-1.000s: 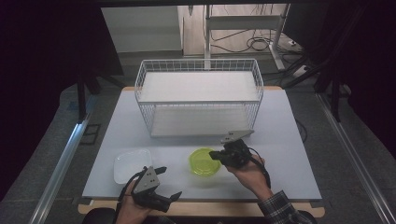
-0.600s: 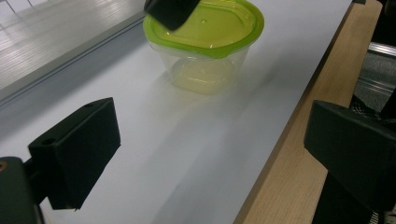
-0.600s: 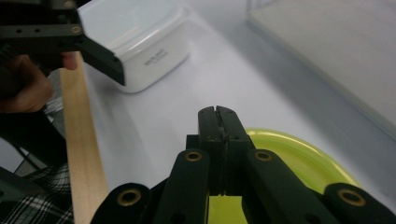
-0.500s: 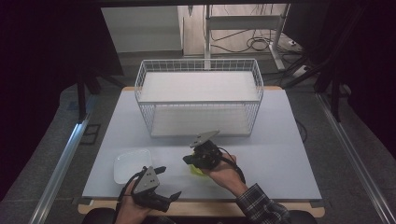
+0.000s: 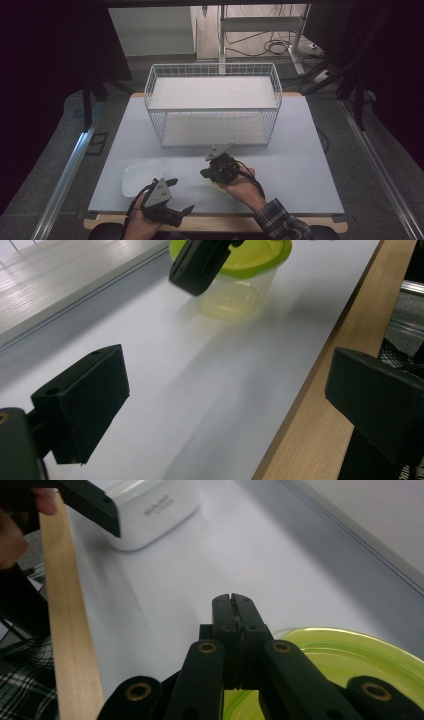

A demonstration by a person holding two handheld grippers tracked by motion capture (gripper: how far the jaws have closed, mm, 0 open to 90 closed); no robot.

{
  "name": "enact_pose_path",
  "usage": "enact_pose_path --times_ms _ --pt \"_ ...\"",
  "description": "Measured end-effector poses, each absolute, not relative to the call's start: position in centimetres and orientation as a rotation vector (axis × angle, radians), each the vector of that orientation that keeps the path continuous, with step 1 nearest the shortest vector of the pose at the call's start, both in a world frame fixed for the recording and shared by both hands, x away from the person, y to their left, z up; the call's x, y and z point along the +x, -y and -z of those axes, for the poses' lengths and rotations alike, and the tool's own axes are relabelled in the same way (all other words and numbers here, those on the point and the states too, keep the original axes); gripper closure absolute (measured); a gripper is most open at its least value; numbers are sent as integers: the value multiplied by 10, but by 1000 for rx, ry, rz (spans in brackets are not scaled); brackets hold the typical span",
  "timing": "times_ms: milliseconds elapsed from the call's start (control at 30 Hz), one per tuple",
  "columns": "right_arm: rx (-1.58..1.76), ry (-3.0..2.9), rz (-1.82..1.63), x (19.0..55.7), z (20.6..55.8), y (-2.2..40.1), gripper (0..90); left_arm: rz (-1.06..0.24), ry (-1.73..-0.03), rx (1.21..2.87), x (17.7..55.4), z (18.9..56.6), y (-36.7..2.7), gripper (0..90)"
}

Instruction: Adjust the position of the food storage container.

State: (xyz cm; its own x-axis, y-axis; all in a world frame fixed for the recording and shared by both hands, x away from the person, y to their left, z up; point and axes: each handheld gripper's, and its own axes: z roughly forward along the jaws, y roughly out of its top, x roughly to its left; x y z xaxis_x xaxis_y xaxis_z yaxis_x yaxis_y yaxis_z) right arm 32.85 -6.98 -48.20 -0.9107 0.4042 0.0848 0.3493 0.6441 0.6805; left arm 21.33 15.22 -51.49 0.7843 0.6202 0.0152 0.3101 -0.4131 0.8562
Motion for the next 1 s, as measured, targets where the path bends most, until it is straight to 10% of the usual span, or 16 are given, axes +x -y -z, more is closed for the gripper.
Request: enact_pose_path --times_ms 1000 --pt "991 -2563 -1040 343 477 196 897 -412 -692 2030 213 516 -150 36"
